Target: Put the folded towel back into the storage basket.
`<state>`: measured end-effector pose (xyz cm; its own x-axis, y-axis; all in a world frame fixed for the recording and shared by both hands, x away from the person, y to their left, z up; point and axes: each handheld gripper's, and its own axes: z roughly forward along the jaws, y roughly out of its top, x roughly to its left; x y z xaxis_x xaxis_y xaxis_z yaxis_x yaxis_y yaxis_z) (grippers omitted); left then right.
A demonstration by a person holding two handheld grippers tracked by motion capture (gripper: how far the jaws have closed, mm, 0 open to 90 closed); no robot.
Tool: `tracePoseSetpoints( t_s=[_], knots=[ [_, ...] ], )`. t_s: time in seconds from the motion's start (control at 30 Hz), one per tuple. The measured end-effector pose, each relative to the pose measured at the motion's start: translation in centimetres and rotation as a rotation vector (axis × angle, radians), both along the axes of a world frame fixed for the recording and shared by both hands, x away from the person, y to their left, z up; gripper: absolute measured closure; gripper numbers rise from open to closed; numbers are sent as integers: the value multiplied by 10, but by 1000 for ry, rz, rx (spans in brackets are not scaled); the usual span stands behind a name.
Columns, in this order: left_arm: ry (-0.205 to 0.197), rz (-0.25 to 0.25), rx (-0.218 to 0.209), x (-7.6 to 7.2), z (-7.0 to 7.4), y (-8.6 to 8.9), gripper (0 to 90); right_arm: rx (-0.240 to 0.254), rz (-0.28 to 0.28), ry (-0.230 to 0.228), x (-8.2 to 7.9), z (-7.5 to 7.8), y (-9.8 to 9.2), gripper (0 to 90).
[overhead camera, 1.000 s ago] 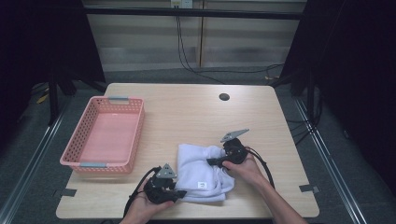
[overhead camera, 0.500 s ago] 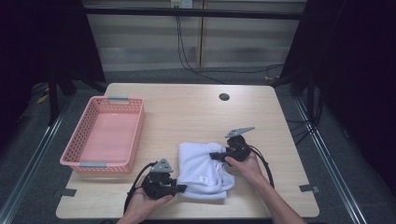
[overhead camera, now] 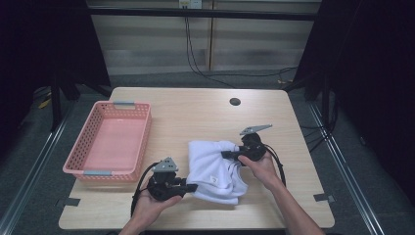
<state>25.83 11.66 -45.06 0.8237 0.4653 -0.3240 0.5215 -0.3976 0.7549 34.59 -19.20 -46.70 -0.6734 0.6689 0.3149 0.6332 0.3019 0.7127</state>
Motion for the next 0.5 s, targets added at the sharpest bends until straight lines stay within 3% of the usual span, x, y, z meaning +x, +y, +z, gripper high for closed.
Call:
tracePoseSetpoints(
  t_s=[0.2, 0.5],
  knots=[
    [-19, 3, -29, 6, 13, 0, 721, 11, -1, -6, 5, 14, -2, 688],
    [-53, 35, -65, 16, 30, 15, 722, 50, 0, -61, 14, 38, 2, 689]
  ],
)
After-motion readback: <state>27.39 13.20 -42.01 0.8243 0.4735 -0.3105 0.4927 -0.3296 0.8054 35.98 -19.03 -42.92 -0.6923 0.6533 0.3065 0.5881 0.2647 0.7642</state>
